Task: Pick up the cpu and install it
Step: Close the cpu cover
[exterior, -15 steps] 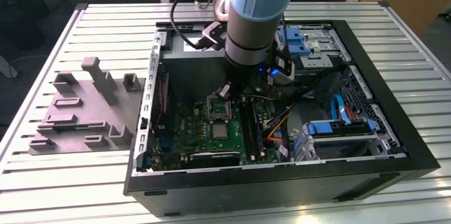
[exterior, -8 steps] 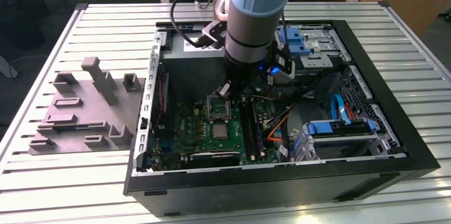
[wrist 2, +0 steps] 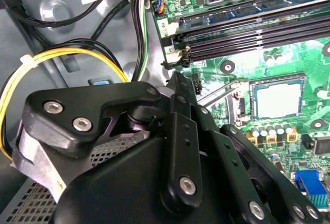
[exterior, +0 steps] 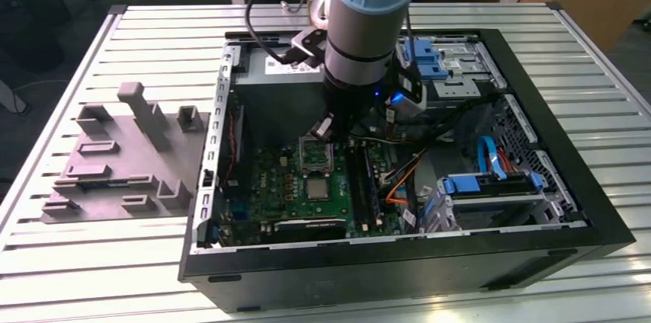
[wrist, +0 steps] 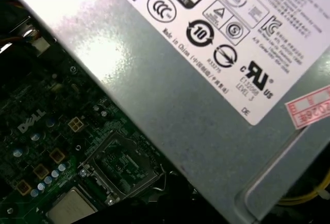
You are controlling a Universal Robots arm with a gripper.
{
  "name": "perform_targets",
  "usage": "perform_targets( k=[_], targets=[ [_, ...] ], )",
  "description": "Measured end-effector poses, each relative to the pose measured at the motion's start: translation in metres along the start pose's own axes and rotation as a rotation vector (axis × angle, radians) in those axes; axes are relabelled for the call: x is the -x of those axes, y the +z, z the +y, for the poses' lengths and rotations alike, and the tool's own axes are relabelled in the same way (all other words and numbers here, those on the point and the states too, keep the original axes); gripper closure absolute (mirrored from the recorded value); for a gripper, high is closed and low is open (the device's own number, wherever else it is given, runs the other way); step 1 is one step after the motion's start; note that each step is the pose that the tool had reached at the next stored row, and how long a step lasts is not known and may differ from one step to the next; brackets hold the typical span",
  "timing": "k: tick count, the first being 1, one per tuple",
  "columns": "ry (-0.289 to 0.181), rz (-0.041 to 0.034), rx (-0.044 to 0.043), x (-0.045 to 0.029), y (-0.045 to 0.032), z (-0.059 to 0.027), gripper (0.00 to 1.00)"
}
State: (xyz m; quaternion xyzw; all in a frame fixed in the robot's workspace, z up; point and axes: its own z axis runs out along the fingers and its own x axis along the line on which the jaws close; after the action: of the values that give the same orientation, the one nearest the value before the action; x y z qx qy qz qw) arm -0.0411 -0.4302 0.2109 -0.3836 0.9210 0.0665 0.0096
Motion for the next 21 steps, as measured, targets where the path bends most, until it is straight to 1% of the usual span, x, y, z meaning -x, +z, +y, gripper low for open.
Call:
perform_targets(
  k=[9,16,21],
  targets=[
    [0.001,0.0209,-0.0202,0.0012,-0.0088,0.002,0.89],
    [0.002,0.0409,-0.0397,0.0014,-0.0136,0.003,0.89],
    [0.001,0.0495,-0.0484,0.0017,-0.0184,0.004,0.89]
  ],
)
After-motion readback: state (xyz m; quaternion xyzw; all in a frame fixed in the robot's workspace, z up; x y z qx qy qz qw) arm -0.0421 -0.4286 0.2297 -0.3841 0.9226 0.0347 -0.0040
